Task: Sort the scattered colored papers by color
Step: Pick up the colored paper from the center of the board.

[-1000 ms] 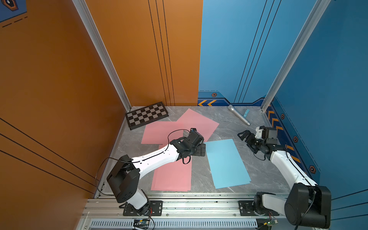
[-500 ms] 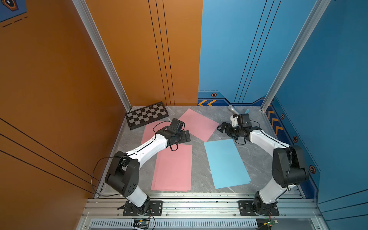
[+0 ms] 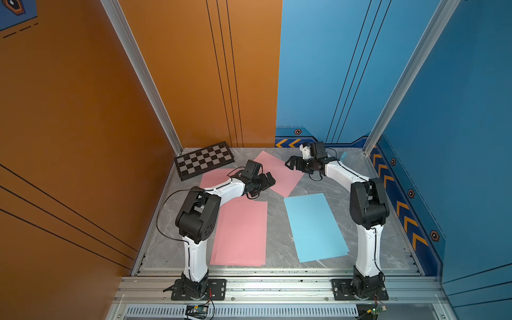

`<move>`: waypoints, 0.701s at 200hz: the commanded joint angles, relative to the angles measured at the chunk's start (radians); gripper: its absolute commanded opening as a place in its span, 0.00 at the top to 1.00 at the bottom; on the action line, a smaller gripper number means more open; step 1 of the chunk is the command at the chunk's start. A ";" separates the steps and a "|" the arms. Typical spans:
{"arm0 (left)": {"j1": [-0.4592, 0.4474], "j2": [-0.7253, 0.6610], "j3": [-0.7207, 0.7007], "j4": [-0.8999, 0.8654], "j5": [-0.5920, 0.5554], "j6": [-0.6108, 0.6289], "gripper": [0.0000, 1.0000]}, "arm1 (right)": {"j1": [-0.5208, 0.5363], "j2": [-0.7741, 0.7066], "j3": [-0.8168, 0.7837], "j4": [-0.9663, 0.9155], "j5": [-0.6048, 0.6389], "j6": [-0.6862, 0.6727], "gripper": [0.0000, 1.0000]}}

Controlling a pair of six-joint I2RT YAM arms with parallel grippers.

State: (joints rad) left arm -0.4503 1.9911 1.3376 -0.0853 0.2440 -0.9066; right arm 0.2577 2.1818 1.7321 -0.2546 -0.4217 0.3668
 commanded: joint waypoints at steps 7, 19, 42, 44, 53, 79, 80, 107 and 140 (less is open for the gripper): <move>0.013 0.051 0.054 0.066 0.034 -0.072 0.02 | 0.001 0.111 0.146 -0.074 0.015 -0.068 0.00; 0.017 0.066 0.070 0.067 0.029 -0.073 0.02 | 0.002 0.163 0.208 -0.089 0.017 -0.082 0.00; 0.030 0.089 0.085 0.066 0.023 -0.090 0.02 | -0.004 0.274 0.346 -0.124 0.008 -0.099 0.00; 0.031 0.091 0.085 0.066 0.023 -0.092 0.02 | -0.003 0.286 0.361 -0.129 0.008 -0.099 0.00; 0.034 0.100 0.088 0.067 0.023 -0.100 0.02 | -0.006 0.331 0.427 -0.160 0.007 -0.098 0.00; 0.039 0.125 0.084 0.067 0.018 -0.121 0.02 | -0.005 0.410 0.547 -0.199 -0.014 -0.103 0.00; 0.039 0.126 0.083 0.067 0.018 -0.123 0.02 | -0.005 0.412 0.550 -0.200 -0.014 -0.103 0.00; 0.043 0.157 0.087 0.067 0.025 -0.149 0.02 | -0.007 0.447 0.598 -0.222 -0.027 -0.104 0.00; 0.050 0.189 0.099 0.067 0.028 -0.166 0.02 | -0.008 0.483 0.645 -0.308 -0.077 -0.116 0.00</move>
State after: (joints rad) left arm -0.4122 2.1250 1.4277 0.0154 0.2630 -1.0470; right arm 0.2546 2.6251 2.3222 -0.4503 -0.4469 0.2760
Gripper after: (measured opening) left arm 0.980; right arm 0.997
